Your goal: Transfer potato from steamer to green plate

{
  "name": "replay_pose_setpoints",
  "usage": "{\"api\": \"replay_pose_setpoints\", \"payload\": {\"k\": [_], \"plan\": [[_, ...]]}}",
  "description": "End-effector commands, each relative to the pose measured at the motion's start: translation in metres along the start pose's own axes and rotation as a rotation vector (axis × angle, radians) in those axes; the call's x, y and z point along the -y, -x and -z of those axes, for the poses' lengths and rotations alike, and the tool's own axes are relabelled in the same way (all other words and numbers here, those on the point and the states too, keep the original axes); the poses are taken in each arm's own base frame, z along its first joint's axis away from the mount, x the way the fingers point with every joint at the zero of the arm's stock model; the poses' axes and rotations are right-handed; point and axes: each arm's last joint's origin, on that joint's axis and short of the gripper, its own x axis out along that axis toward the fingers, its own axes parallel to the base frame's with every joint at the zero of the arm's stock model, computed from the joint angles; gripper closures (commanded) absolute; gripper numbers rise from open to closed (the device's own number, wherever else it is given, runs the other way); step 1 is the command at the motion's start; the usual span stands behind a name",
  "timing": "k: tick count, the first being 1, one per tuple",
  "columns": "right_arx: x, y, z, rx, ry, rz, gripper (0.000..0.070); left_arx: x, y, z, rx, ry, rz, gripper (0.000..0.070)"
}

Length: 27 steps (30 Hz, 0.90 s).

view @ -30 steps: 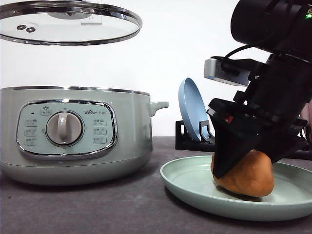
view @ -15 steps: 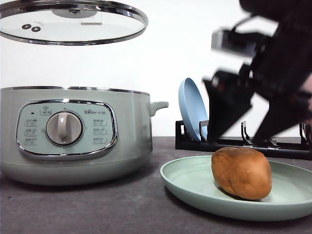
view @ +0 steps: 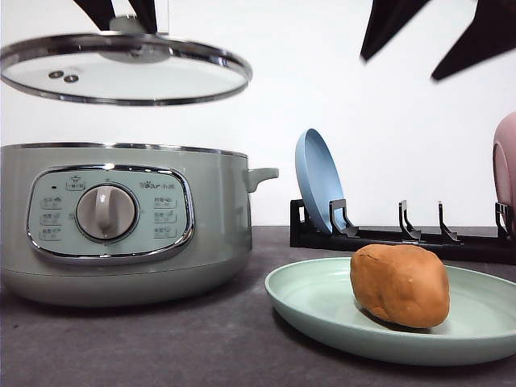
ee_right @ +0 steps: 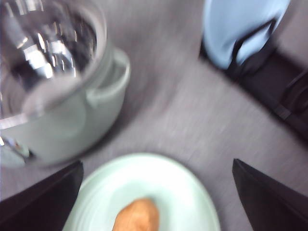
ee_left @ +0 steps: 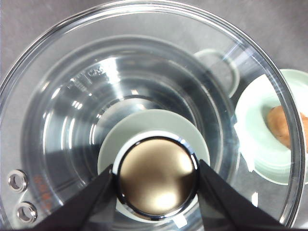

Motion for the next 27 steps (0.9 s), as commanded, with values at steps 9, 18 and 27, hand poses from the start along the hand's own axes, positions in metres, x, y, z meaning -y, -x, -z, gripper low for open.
{"api": "replay_pose_setpoints", "payload": {"k": [9,18,27], "plan": [[0.005,0.027,-0.016,0.079,0.018,0.029,0.0071,-0.001,-0.023,-0.016,-0.013,-0.027,0.007,0.0699],[0.007,0.028,-0.013,0.053,0.015,0.039,0.0071,-0.006,-0.033,-0.017,-0.038,-0.021,0.002,0.0699],[0.007,0.028,-0.014,0.064,0.015,0.038,0.0071,-0.012,-0.039,-0.019,-0.051,-0.007,-0.004,0.0699]]}}
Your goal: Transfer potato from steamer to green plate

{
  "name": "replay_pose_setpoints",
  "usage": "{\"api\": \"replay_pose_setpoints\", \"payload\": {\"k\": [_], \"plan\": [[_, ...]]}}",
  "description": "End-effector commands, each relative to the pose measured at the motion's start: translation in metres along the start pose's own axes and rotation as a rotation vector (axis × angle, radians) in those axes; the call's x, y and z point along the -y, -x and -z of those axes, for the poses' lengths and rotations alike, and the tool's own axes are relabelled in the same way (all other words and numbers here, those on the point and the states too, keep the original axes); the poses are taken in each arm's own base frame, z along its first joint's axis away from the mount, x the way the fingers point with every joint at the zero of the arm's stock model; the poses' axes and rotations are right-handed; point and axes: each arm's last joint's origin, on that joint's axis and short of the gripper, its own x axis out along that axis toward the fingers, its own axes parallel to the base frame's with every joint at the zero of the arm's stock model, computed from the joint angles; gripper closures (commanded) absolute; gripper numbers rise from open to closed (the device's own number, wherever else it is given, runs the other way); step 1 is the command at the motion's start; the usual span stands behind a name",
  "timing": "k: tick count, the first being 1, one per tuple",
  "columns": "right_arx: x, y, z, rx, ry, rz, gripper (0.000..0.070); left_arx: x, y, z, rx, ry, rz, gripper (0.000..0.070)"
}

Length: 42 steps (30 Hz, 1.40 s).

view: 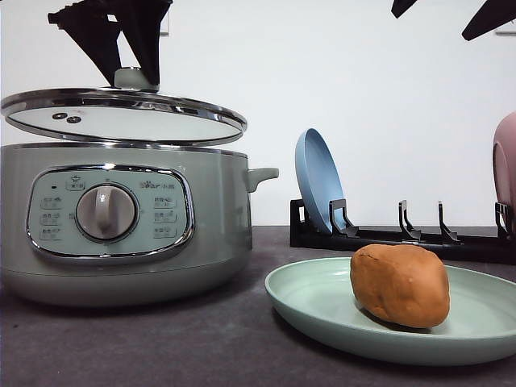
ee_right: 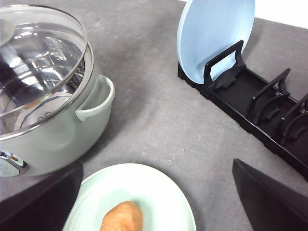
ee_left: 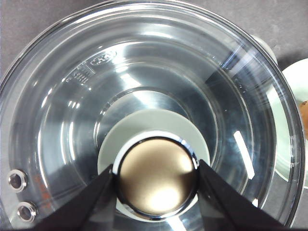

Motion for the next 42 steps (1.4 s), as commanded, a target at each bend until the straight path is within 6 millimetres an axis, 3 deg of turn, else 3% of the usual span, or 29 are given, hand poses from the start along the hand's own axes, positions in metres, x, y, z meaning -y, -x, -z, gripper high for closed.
{"api": "replay_pose_setpoints", "payload": {"k": [1,39,41,42], "plan": [[-0.001,0.001,-0.006,0.028,0.013,-0.003,0.0071,0.002,0.002,-0.008,0.044,-0.019,0.005,0.0699],[-0.001,0.001,-0.006,0.030,0.022,-0.003,0.0072,-0.001,-0.036,-0.016,-0.059,-0.009,0.012,0.0698],[-0.001,0.001,-0.006,0.030,0.024,-0.004,0.0072,-0.001,-0.036,-0.016,-0.060,-0.005,0.012,0.0657],[-0.001,0.001,-0.006,0.030,0.024,-0.004,0.0072,-0.001,-0.036,-0.016,-0.062,-0.003,0.011,0.0583]]}}
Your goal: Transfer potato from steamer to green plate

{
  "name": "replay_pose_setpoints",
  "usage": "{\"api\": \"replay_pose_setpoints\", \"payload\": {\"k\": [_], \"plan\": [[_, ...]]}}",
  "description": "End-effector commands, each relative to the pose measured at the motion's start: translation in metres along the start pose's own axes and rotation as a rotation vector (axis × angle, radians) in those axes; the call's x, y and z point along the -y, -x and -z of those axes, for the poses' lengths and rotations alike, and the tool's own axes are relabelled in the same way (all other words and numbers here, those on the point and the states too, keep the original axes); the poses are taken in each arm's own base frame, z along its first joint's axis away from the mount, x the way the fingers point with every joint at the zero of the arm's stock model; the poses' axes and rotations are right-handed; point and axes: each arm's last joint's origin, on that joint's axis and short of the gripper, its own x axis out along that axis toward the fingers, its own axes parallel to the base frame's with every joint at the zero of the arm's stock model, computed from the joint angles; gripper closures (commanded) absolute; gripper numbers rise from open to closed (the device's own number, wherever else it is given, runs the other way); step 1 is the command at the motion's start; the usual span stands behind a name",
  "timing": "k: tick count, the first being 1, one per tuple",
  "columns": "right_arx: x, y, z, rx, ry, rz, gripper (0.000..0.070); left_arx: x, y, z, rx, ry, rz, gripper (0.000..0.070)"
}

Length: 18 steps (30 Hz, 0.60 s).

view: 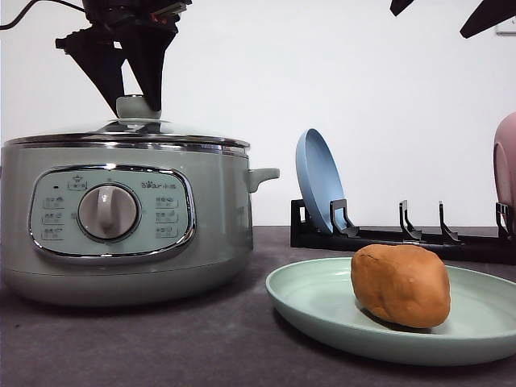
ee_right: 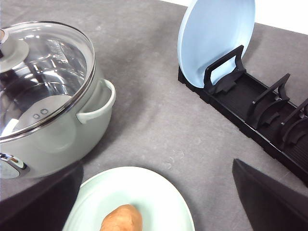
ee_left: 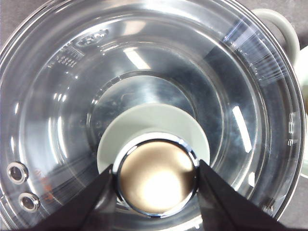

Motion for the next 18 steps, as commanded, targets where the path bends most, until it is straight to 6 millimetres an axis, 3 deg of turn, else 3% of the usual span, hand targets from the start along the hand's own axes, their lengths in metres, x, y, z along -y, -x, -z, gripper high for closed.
{"api": "replay_pose_setpoints", "payload": {"k": [1,3,5,11,18], "plan": [[-0.001,0.001,-0.006,0.021,0.011,-0.003,0.0072,0.001,-0.007,-0.012,0.029,-0.007,0.004,0.0503],[-0.001,0.001,-0.006,0.021,0.011,-0.004,0.0072,0.001,-0.007,-0.011,0.021,-0.004,0.004,0.0324],[-0.001,0.001,-0.006,0.021,0.011,-0.006,0.0072,0.001,-0.006,-0.010,0.017,-0.003,0.005,0.0199],[-0.001,0.001,-0.005,0.020,0.012,-0.007,0.0072,0.003,0.013,-0.005,0.070,-0.007,0.002,0.0178],[-0.002,0.001,-0.005,0.019,0.012,-0.023,0.0071,0.009,0.065,0.014,0.223,-0.022,-0.006,0.0181]]}}
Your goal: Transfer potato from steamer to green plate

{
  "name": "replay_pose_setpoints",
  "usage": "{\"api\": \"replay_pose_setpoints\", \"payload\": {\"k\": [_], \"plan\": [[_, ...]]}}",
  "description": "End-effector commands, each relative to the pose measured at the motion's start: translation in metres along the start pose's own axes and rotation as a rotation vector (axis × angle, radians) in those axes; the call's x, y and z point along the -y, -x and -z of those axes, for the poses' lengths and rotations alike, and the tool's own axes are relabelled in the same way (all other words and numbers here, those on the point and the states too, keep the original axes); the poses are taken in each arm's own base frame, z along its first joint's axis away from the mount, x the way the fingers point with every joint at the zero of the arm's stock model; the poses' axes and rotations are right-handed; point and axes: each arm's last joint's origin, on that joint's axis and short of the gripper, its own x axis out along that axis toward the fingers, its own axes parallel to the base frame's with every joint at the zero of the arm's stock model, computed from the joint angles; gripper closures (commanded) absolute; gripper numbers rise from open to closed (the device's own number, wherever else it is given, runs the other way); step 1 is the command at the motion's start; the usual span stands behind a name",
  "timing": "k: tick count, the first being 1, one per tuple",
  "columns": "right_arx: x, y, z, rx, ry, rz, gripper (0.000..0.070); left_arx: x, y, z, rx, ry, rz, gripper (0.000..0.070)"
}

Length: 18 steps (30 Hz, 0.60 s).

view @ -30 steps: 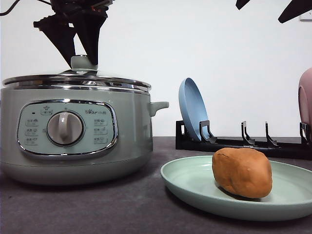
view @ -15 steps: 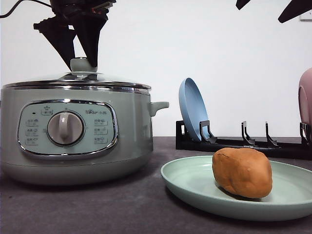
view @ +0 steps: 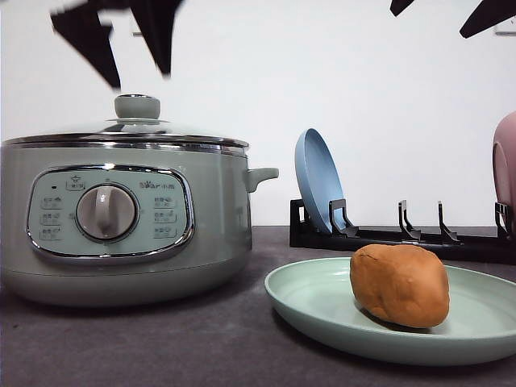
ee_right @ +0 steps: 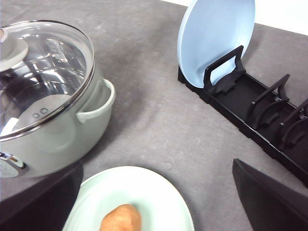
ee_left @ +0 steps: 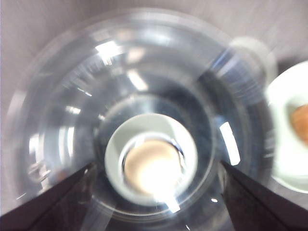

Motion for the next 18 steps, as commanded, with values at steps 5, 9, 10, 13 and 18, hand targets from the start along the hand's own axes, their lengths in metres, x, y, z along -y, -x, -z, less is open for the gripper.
{"api": "replay_pose_setpoints", "payload": {"k": [5,9,10,13,18], "plan": [[-0.003,0.001,-0.004,0.002,0.006,-0.065,0.0072,0.010,0.059,0.014,0.166,-0.011,0.005,0.0186],[-0.004,0.002,0.000,-0.043,-0.006,-0.125,0.0072,0.015,0.091,0.030,0.243,-0.019,0.036,0.0189],[-0.005,0.002,0.001,-0.057,-0.012,-0.143,0.0072,0.017,0.098,0.034,0.259,-0.021,0.054,0.0189],[-0.006,0.002,0.005,-0.103,-0.027,-0.206,0.0072,0.020,0.115,0.046,0.295,-0.031,0.112,0.0190],[-0.009,0.004,0.013,-0.194,-0.061,-0.297,0.0072,0.023,0.132,0.063,0.302,-0.040,0.165,0.0191]]}}
